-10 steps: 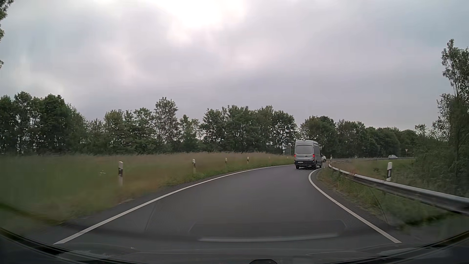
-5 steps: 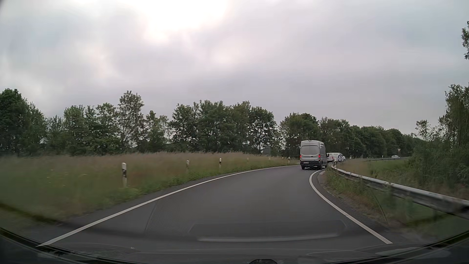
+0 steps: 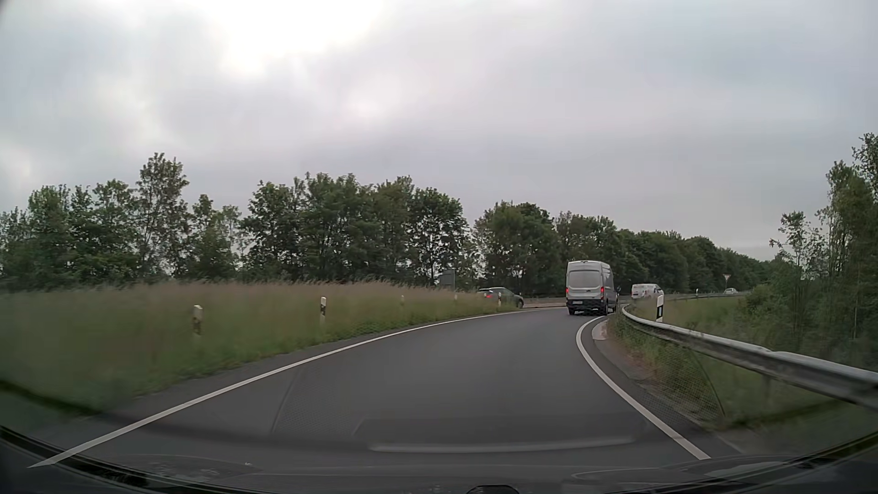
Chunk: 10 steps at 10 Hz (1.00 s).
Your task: Follow the waypoints while adhering to traffic rules and regulations
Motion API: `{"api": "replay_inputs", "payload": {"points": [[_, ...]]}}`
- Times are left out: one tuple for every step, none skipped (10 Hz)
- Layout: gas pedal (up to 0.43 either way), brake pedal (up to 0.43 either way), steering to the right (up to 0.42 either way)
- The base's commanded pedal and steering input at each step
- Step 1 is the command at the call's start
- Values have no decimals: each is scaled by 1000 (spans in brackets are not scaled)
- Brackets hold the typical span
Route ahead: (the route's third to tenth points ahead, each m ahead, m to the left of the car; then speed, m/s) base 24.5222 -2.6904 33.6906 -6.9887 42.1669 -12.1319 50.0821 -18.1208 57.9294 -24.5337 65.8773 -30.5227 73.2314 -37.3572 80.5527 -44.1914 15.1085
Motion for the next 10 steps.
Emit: {"api": "replay_inputs", "payload": {"points": [[197,0,66],[197,0,66],[197,0,66],[197,0,66],[197,0,66],[197,0,66],[197,0,66],[197,0,66],[197,0,74],[197,0,79]]}}
